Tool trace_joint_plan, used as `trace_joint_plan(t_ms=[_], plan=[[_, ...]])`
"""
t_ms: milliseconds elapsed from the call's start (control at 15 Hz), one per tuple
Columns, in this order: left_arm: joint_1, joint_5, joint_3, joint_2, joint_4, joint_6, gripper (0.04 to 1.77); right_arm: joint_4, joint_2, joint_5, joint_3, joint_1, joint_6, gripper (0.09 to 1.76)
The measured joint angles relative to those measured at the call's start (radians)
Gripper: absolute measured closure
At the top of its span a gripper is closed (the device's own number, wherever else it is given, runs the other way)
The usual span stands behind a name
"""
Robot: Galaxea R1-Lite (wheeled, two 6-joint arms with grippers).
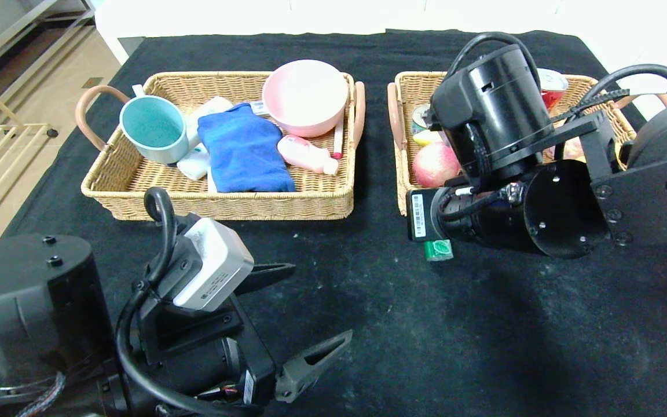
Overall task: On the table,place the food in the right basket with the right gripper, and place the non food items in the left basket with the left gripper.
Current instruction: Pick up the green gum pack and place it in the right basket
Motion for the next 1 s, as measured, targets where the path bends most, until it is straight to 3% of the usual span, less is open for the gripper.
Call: trace_joint_plan(t_ms=[533,1000], plan=[[-0.001,0.000,0.001,-0.001,0.000,0.002,0.09,-0.351,0.000,0.001,-0.005,-0.074,-0.170,1.26],[-0.002,-0.003,0.005,0.002,0.003,0.003,0.09,-0.487,0.026,0.000,0.002,-0.179,-0.249,1.26]])
